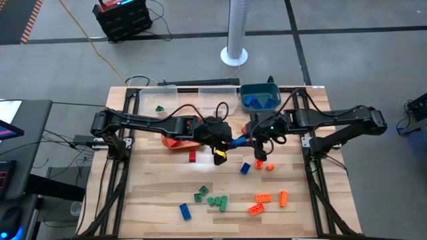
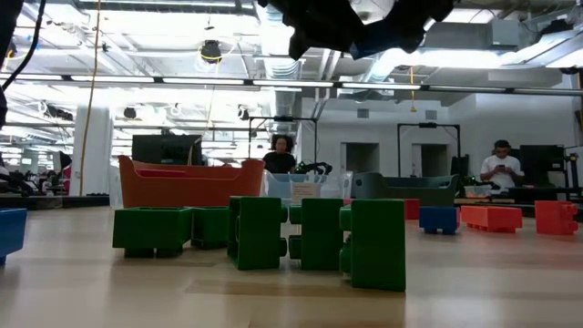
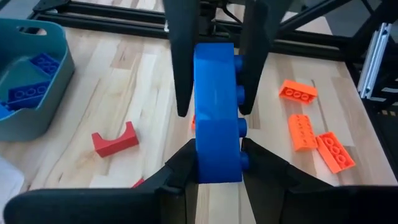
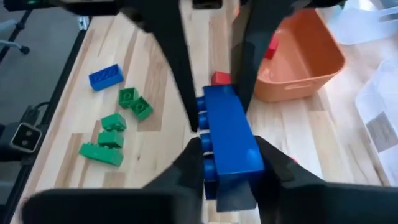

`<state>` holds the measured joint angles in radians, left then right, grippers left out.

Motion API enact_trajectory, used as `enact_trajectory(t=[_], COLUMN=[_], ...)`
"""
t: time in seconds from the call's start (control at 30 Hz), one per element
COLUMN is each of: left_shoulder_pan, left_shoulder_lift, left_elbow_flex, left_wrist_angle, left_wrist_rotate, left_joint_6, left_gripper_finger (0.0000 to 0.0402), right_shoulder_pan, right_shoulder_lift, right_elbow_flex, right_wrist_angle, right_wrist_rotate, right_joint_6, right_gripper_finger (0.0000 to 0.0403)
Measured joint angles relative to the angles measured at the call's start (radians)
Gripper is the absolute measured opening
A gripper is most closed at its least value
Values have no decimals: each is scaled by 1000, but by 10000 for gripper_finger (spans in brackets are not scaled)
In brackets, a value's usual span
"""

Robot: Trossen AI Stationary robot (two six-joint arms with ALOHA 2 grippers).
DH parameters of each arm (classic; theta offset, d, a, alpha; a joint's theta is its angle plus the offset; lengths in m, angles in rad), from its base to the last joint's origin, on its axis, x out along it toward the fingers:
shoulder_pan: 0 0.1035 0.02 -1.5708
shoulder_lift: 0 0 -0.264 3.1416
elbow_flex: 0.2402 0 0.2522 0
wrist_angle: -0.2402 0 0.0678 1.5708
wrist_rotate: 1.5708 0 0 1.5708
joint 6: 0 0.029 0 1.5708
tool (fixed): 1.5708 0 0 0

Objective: Sort blocks
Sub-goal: Put the blue game piece into the blue bin, then put the green game piece into the left transparent bin

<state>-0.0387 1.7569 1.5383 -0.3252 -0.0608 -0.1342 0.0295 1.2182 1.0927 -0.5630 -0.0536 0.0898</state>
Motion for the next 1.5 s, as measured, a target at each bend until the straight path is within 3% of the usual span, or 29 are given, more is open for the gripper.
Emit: enact_trajectory(t=[0.2, 0.47, 0.57, 0.7, 0.9, 1.03, 1.13, 1.37, 1.5], left_shoulder_pan=[5, 44, 48, 35, -62, -133, -179, -283, -321], left_shoulder_lift=[0, -23, -27, -26, -46, -81, -100, -116, -116], left_elbow_flex=[1, 0, 0, 0, 0, 0, 0, 0, 0], left_wrist_angle=[-60, -317, -359, -372, -450, -516, -555, -700, -714], left_wrist_rotate=[-44, -48, -21, -25, -131, -179, -175, -149, -77], left_joint_6=[-79, -261, -326, -412, -466, -512, -565, -681, -671], left_gripper_finger=[114, 206, 217, 215, 204, 202, 201, 201, 201], right_shoulder_pan=[-7, -81, -181, -369, -647, -766, -810, -847, -841], right_shoulder_lift=[-2, -1, 14, 46, 106, 166, 220, 304, 280], right_elbow_flex=[0, 0, 0, 0, 0, 0, 0, 7, 39], right_wrist_angle=[-7, -229, -314, -326, -326, -323, -294, -213, -232], right_wrist_rotate=[-8, -11, 74, 98, 106, 106, 98, 54, 54], right_joint_6=[-17, -36, -38, -24, -12, -43, -110, -143, -143], right_gripper_finger=[79, 82, 85, 86, 88, 94, 117, 217, 246])
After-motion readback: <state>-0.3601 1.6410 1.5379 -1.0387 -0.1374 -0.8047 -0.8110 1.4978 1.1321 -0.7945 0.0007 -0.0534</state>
